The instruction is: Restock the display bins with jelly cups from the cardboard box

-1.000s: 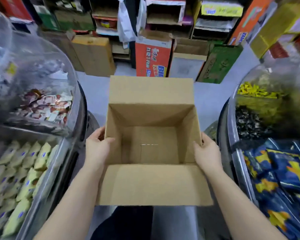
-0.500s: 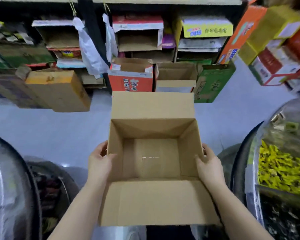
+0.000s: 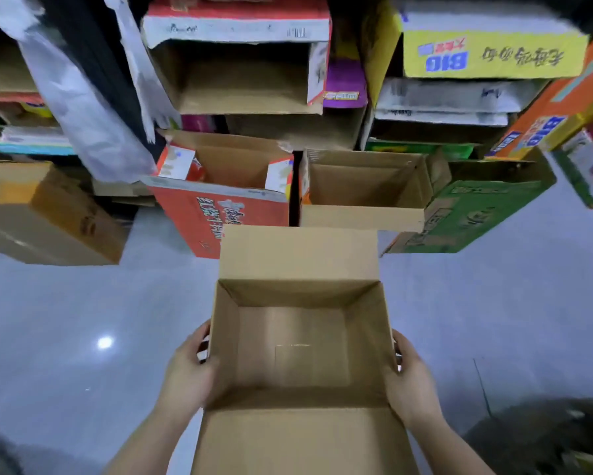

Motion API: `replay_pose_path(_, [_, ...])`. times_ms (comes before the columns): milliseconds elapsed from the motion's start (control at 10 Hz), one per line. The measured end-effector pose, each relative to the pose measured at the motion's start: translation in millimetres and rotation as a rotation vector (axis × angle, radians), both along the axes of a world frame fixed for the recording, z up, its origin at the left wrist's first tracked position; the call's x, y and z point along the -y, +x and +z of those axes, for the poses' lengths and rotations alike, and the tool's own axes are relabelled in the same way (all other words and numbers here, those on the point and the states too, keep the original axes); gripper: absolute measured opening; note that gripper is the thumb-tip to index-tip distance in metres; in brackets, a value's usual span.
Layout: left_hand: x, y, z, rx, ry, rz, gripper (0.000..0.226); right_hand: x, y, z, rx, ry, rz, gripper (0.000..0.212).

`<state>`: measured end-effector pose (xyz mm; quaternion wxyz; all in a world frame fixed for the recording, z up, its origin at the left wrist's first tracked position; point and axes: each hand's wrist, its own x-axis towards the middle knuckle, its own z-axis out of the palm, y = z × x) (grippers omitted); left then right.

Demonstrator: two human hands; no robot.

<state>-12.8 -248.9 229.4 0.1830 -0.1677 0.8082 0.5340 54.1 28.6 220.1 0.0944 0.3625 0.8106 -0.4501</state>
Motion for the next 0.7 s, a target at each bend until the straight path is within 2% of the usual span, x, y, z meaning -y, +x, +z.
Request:
replay_pose_path(200, [-20, -61, -179, 0.055, -0.101, -0.107, 0.036, -21, -60, -172, 0.074, 0.031, 0.080, 0.038])
replay_pose_path(400, [-22, -93, -298, 0.046, -0.150, -0.149, 0.044, -26, -84, -286, 0.021, 0.033, 0.085, 0.044])
replay_pose_path(500, [-19, -99, -321, 0.080, -0.165, -0.155, 0.047, -21, -84, -305, 0.057, -0.008, 0.102, 0.042])
replay_pose_path(600, [-14, -108, -321, 0.084, -0.126, -0.154, 0.050, -27, -92, -294, 0.109, -0.067, 0.041, 0.043])
replay_pose_path(700, [5, -112, -294, -0.069, -0.096, -0.043, 0.044, -43, -89, -252, -0.100, -0.067, -0.182, 0.030])
